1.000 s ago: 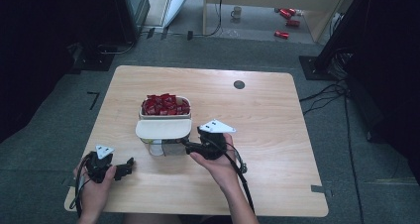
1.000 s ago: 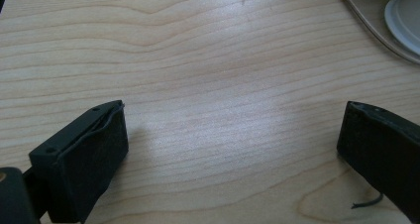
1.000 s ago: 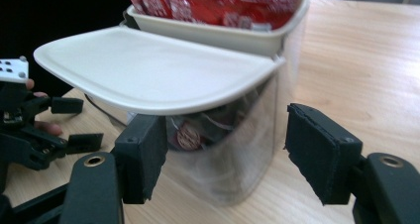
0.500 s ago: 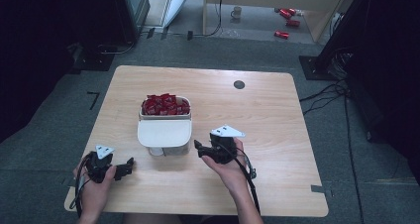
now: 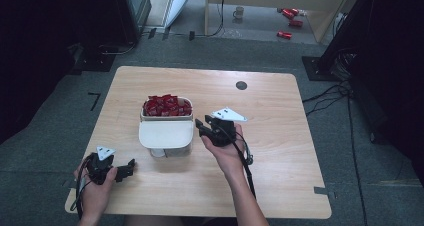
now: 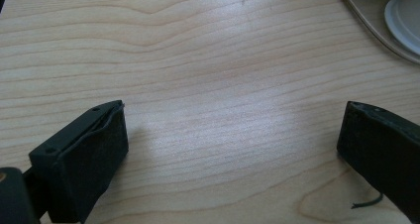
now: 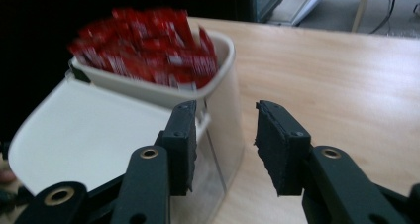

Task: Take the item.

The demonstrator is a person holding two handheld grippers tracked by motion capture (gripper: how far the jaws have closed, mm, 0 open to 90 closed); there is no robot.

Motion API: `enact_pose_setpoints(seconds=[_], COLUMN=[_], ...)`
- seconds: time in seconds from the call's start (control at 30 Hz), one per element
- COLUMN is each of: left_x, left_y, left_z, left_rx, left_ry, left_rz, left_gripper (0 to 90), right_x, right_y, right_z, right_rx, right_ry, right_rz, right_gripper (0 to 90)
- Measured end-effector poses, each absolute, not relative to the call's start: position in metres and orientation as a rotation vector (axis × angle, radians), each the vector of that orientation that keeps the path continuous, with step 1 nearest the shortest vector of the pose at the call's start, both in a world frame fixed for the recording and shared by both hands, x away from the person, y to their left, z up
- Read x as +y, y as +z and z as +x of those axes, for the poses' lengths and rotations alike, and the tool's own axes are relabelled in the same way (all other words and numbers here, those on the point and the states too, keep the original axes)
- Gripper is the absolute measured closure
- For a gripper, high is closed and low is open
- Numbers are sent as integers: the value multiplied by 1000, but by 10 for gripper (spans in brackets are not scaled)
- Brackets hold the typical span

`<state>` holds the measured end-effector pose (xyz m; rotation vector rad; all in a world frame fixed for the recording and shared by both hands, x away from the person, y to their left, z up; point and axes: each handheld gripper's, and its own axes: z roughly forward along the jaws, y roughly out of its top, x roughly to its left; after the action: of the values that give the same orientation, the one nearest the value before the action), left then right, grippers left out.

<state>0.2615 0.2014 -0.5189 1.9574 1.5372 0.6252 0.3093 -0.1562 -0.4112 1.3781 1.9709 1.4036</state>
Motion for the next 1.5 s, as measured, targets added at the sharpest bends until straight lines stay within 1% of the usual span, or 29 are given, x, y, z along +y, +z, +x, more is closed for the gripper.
enact_pose_setpoints(seconds=[0.2, 0.23, 0.33, 0.37, 0.43, 0.63, 0.7, 0.73, 0.77, 0.8, 0.87, 0.9, 0.93, 1.17, 1.4, 1.47, 1.5], left_x=[201, 201, 201, 201, 201, 201, 201, 201, 201, 201, 201, 201, 201, 201, 201, 201, 201], left_y=[-519, -519, -519, -519, -519, -519, -519, -519, -519, -519, -519, -519, -519, -519, -519, -519, -519], left_z=[261, 261, 261, 261, 262, 262, 262, 262, 262, 262, 262, 262, 262, 262, 262, 262, 262], left_rx=[1537, 1537, 1537, 1537, 1537, 1537, 1538, 1538, 1538, 1538, 1538, 1538, 1537, 1539, 1538, 1538, 1538], left_ry=[625, 626, 625, 625, 626, 625, 624, 624, 624, 624, 625, 625, 625, 625, 625, 624, 624], left_rz=[1958, 1957, 1958, 1958, 1957, 1959, 1957, 1957, 1957, 1958, 1957, 1957, 1959, 1952, 1956, 1957, 1957], left_gripper=[0, 0, 0, 0, 0, 0, 0, 0, 0, 0, 0, 0, 0, 0, 0, 0, 0], right_x=[-144, -139, -131, -131, -123, -113, -111, -111, -111, -111, -110, -110, -109, -114, -126, -132, -132], right_y=[-390, -383, -377, -377, -378, -391, -399, -399, -400, -400, -399, -399, -398, -388, -363, -351, -351], right_z=[323, 329, 341, 341, 353, 370, 376, 376, 377, 377, 376, 376, 375, 368, 356, 351, 351], right_rx=[1940, 1936, 1950, 1950, 1966, 1983, 1985, 1985, 1977, 1978, 1977, 1977, 1974, 1923, 1827, 1787, 1787], right_ry=[1442, 1453, 1445, 1445, 1431, 1360, 1351, 1351, 1341, 1339, 1320, 1320, 1308, 1343, 1398, 1419, 1419], right_rz=[1337, 1317, 1302, 1302, 1311, 1349, 1381, 1381, 1397, 1396, 1381, 1381, 1366, 1323, 1290, 1269, 1269], right_gripper=[641, 655, 669, 669, 683, 683, 728, 728, 790, 820, 857, 857, 884, 900, 900, 900, 900])
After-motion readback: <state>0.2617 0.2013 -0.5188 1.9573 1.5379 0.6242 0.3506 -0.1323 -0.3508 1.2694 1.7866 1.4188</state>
